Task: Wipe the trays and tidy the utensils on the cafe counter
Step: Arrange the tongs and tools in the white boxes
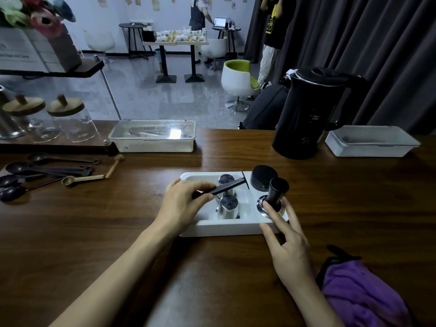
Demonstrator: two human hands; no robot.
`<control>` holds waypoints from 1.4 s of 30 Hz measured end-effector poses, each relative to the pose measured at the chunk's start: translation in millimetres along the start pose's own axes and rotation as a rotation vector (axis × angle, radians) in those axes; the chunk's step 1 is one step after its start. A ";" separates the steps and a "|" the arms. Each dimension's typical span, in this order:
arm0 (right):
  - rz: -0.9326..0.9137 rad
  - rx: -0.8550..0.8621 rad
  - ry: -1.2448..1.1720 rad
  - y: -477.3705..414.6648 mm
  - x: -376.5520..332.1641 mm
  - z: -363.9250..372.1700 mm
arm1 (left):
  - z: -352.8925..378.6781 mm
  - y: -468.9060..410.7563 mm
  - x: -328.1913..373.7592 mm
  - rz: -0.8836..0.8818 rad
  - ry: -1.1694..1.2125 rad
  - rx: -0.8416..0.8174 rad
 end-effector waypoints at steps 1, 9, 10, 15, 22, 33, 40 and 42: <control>-0.004 0.003 -0.001 -0.2 0.1 0.0 | 2.2 0.6 -2.2 0.016 -0.017 -0.009; 0.007 -0.001 -0.008 -0.1 0.3 -0.6 | 16.1 2.9 -18.5 0.019 -0.112 -0.082; 0.007 0.000 -0.010 -0.2 0.0 -0.8 | 16.7 3.1 -18.6 0.024 -0.123 -0.086; -0.003 0.005 -0.008 0.0 -0.3 -0.2 | 19.2 2.8 -18.7 0.023 -0.193 -0.130; 0.001 0.007 -0.033 0.0 -1.9 -1.3 | 19.3 2.9 -17.2 -0.028 -0.216 -0.166; 0.057 -0.038 -0.085 -4.2 -2.5 -5.9 | 7.7 16.8 -10.0 -0.099 -0.147 -0.104; 0.230 -0.077 -0.235 -14.1 12.2 -23.4 | -10.0 47.2 -20.9 -0.293 -0.042 0.056; 0.275 -0.073 -0.257 -18.0 14.9 -27.4 | -12.8 55.6 -17.8 -0.355 -0.064 0.046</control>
Point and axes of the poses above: each hand's wrist, its own y-axis away from the middle knuckle, its own z-axis out of the palm, x = y × z, the point moved 8 cm from there along -y, towards the middle knuckle, and after that the axes turned 15 degrees about x, right-handed, at the moved point
